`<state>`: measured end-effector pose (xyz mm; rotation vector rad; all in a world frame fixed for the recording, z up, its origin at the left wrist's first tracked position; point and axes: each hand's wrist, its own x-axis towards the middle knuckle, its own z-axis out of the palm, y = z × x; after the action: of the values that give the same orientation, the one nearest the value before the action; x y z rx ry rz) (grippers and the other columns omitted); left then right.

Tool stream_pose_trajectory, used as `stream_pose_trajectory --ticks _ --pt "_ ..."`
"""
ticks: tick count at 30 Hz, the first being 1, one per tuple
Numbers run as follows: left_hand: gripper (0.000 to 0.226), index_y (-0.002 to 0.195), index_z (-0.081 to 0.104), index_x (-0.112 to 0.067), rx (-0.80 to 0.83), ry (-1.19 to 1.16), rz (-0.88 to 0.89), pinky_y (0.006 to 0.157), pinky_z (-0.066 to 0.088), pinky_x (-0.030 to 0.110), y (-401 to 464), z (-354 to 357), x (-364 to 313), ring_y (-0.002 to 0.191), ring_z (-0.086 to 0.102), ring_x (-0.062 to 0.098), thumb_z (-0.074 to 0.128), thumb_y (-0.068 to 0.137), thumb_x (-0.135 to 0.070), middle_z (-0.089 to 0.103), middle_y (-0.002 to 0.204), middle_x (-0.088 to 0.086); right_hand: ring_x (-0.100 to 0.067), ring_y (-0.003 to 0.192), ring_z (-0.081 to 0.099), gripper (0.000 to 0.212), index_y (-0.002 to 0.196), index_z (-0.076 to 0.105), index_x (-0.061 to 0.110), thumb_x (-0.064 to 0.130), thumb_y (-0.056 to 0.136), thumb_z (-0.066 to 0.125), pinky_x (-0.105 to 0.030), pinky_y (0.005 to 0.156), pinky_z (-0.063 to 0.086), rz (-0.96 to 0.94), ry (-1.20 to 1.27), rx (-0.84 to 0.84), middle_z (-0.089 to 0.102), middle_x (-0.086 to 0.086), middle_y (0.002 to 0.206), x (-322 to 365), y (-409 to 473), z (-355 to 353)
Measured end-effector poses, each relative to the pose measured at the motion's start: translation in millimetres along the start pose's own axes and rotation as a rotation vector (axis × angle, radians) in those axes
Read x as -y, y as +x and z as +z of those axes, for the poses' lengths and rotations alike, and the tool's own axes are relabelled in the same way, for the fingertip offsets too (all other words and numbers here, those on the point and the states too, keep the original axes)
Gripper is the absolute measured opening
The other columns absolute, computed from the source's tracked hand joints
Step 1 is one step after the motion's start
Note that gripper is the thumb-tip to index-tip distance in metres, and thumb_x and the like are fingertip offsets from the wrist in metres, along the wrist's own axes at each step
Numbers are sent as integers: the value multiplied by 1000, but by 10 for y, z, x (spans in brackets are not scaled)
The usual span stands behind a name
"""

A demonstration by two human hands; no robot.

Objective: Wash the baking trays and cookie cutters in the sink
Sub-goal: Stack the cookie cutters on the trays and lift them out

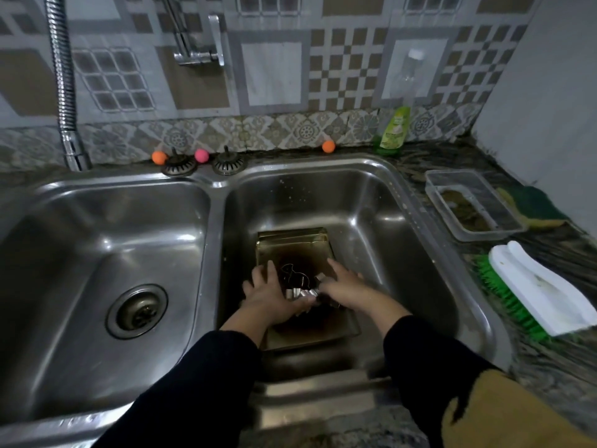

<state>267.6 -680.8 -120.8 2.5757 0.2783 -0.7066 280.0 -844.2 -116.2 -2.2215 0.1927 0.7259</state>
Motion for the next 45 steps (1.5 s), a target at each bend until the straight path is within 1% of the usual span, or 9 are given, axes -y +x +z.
stream_pose_trajectory --ticks 8,15,22,26,30,33,35,39,45 --pt "127 147 -25 -32 60 -453 -226 115 19 58 278 94 18 144 6 44 60 64 -79 -9 160 12 -23 146 11 60 152 6 34 58 97 15 -45 116 14 75 361 17 8 3 160 -93 248 34" --pt "120 146 -23 -40 22 -480 -249 113 22 55 358 143 23 141 16 47 54 65 -84 7 159 18 -21 142 23 66 151 7 37 62 94 31 -44 113 18 41 503 21 16 7 158 -143 353 67" --pt "122 150 -14 -36 44 -651 -208 114 27 50 333 105 81 140 28 39 62 63 -78 28 156 11 -19 146 15 76 148 23 39 72 83 41 -42 113 16 34 545 59 15 8 159 -174 314 67" --pt "116 150 -10 -39 12 -614 -172 110 34 47 202 94 29 136 35 38 57 65 -81 33 153 11 -23 143 23 70 147 27 40 67 85 45 -44 111 23 -29 530 -31 23 5 157 -106 234 47" --pt "120 146 -1 -52 -49 -523 -92 109 35 52 96 -4 -23 140 28 38 44 45 -98 22 157 13 -18 135 35 63 144 35 36 63 88 44 -37 104 30 -97 494 -116 36 6 151 -30 94 -20" --pt "95 146 10 -53 -111 -467 -3 108 30 54 -6 -89 -65 142 18 40 45 64 -88 14 156 17 -9 111 46 56 135 47 31 62 89 43 -29 92 34 -144 435 -185 50 5 138 53 -37 -100" --pt "89 145 14 -53 -153 -493 54 110 27 55 -69 -132 -92 143 15 39 44 67 -86 16 156 17 -9 114 48 55 130 52 33 66 86 44 -29 92 37 -192 377 -245 53 7 134 121 -119 -169" --pt "93 144 14 -56 -227 -637 164 113 19 54 -210 -243 -189 147 7 32 38 61 -90 17 158 13 -20 136 33 57 125 56 43 74 78 45 -33 99 31 -286 265 -378 44 3 143 345 -333 -368" --pt "82 137 14 -67 -333 -916 319 115 18 56 -550 -489 -441 147 9 29 41 62 -88 10 159 10 -28 143 23 56 125 50 57 76 72 51 -39 110 28 -426 37 -533 17 -6 155 854 -772 -741"
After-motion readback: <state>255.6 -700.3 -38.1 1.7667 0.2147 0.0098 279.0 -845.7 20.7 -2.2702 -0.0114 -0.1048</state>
